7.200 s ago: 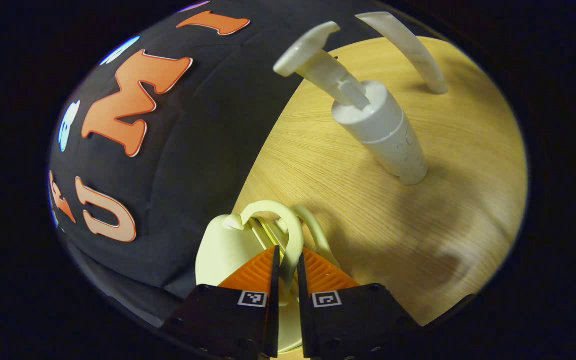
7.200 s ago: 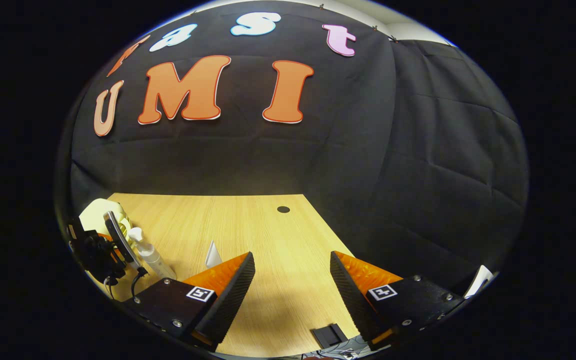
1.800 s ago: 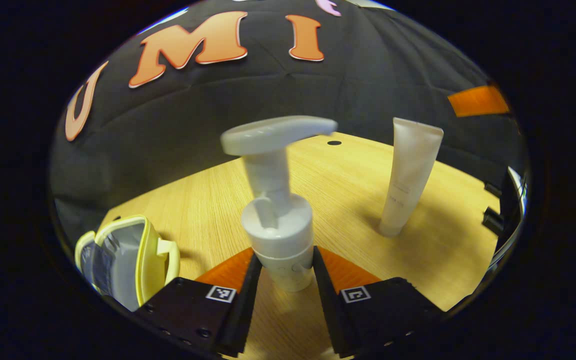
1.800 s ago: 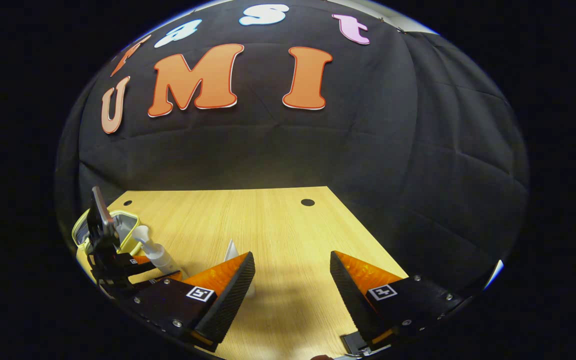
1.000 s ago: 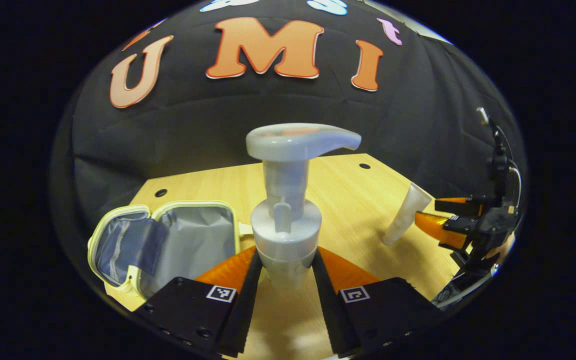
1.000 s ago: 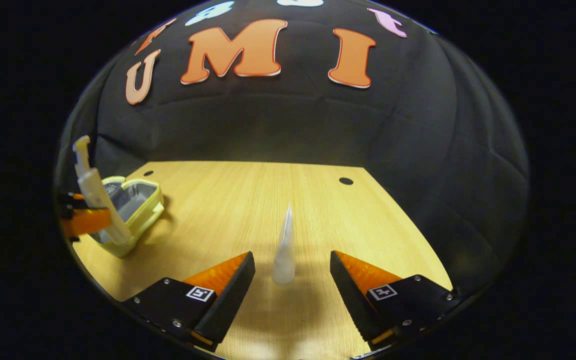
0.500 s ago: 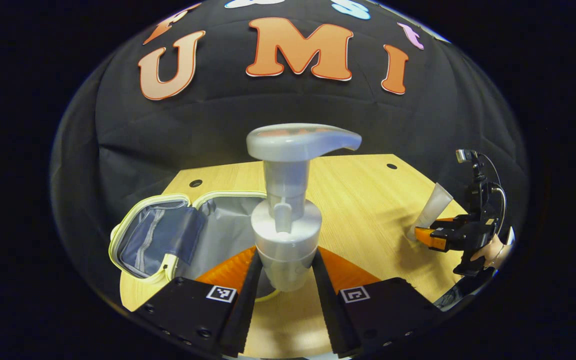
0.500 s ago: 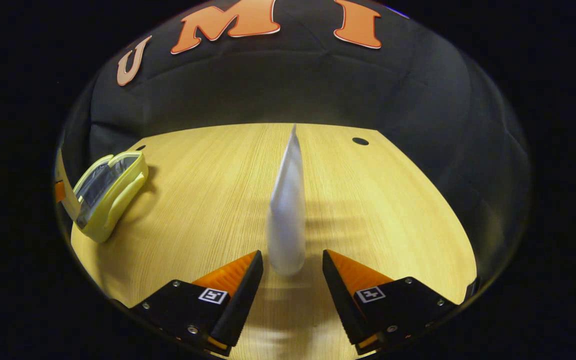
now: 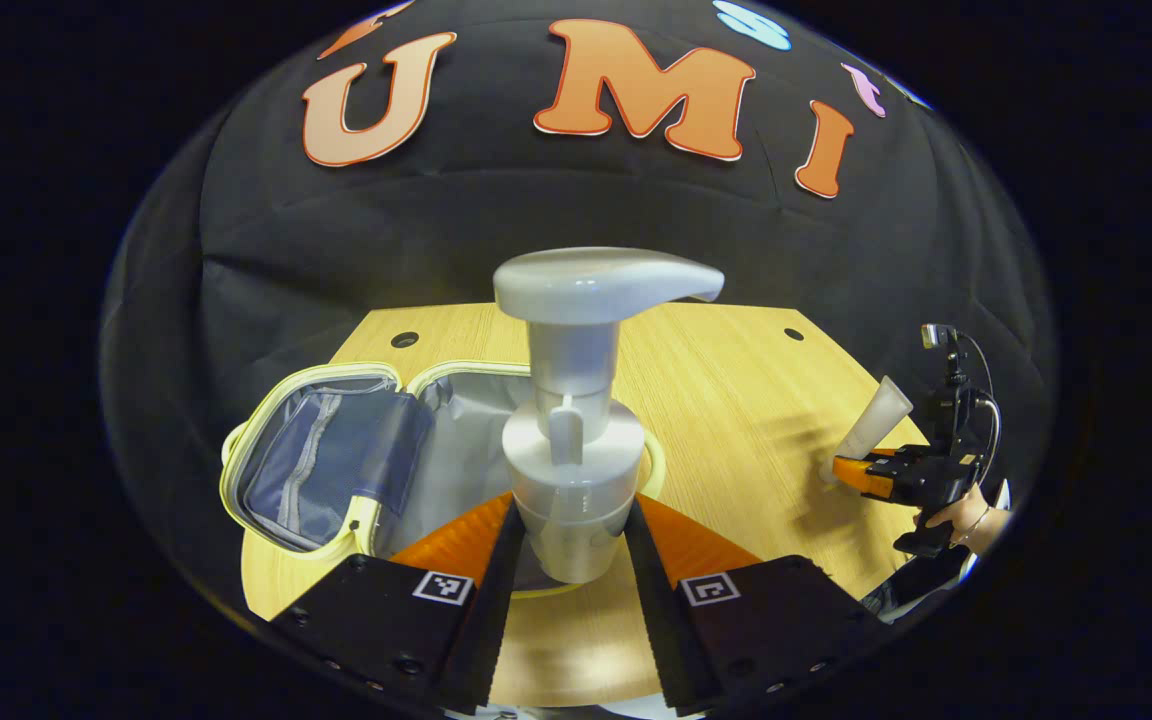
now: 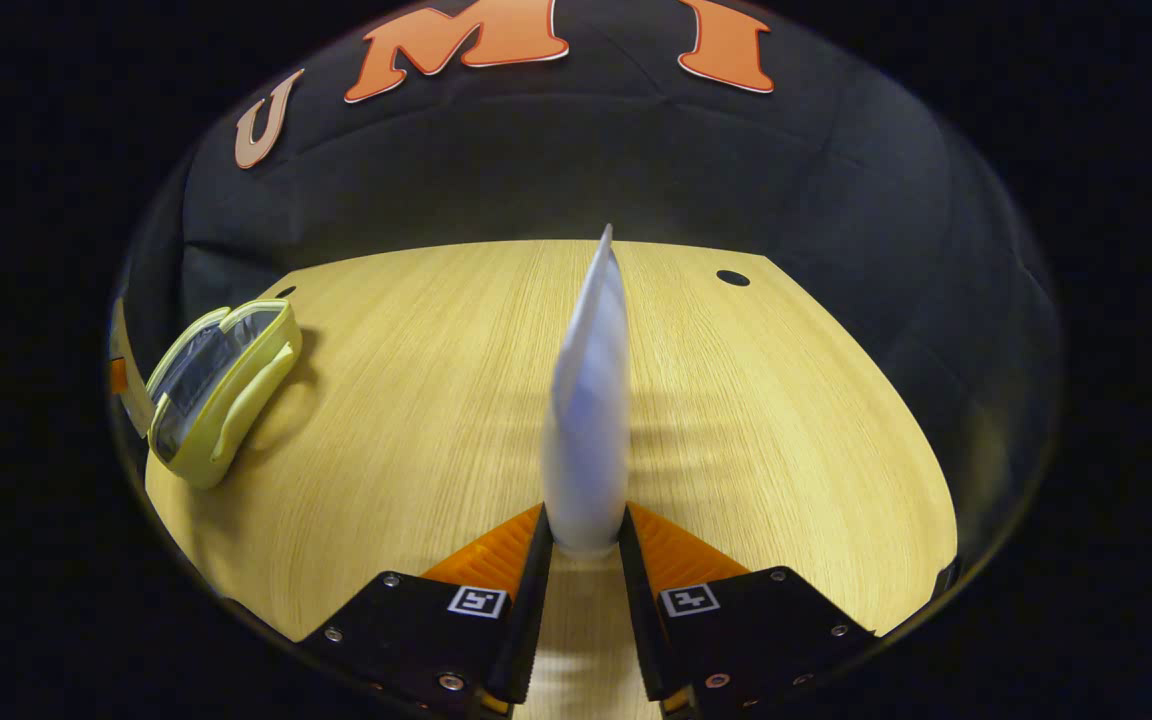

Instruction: First open the suitcase, pack the skin care products into it, and then close the suitcase.

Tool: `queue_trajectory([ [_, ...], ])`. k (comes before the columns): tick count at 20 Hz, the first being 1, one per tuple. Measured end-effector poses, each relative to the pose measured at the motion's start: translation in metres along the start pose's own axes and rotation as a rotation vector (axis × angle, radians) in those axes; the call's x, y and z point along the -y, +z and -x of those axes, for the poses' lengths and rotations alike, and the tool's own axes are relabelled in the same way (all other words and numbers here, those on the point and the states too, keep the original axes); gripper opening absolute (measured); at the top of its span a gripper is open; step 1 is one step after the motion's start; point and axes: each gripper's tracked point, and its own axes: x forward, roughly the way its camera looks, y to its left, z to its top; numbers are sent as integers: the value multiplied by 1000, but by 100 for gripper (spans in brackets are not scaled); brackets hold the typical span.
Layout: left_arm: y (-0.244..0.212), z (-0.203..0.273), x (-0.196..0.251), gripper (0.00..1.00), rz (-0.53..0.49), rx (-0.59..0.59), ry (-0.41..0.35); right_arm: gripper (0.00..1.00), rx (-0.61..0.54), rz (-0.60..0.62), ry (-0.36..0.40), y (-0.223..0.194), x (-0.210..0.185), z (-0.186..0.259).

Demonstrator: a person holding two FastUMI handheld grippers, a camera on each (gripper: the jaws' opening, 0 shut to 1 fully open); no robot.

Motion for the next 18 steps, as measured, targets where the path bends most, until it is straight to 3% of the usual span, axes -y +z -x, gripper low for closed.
queue_trajectory([
  [6, 23, 1, -51, 61, -45, -159, -84, 39, -92, -105, 128, 31, -74, 45],
  [11, 22, -19, -83, 61, -163, -430, -168, 39, -102, -166, 233, 62, -147, 76],
  [14, 8, -30, -83, 61, -187, -629, -241, 39, -114, -183, 252, 62, -173, 86],
  [18, 6, -55, -78, 61, -208, -758, -255, 39, -145, -200, 245, 49, -193, 93],
])
